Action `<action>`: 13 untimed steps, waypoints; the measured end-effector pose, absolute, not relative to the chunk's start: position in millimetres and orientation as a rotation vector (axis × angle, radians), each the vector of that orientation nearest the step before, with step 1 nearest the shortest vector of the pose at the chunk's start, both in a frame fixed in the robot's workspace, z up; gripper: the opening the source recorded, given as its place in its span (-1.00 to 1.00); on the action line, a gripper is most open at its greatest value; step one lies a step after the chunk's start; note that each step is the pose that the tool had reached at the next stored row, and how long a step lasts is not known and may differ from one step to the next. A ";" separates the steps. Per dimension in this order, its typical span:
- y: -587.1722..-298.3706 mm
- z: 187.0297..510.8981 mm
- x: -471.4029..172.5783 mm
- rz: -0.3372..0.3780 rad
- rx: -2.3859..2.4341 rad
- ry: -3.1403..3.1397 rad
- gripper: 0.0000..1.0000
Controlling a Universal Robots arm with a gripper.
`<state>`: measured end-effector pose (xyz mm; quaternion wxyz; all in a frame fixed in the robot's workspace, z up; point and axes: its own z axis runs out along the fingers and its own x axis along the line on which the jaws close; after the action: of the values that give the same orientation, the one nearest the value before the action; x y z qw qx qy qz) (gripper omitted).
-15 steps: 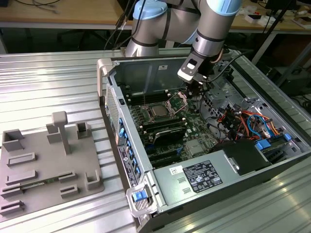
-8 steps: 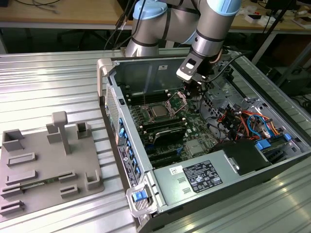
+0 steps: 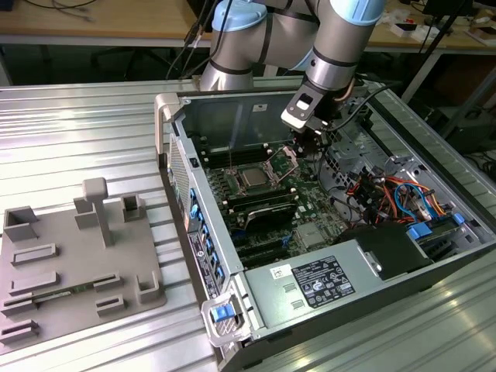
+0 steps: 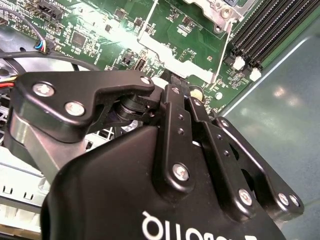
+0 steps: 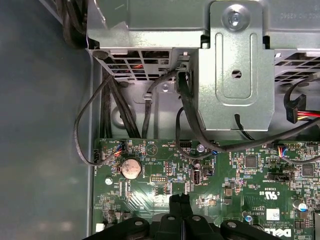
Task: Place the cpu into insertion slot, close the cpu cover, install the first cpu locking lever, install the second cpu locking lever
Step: 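Close the cpu cover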
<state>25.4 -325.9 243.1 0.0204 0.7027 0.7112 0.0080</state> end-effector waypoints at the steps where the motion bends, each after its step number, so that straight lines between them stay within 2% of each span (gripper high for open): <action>1: -325.9 243.1 25.4 0.025 2.179 2.206 -0.79; 13: -325.9 242.8 16.0 0.025 2.179 2.206 -0.79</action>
<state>16.0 -325.9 242.8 0.0204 0.7027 0.7112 0.0080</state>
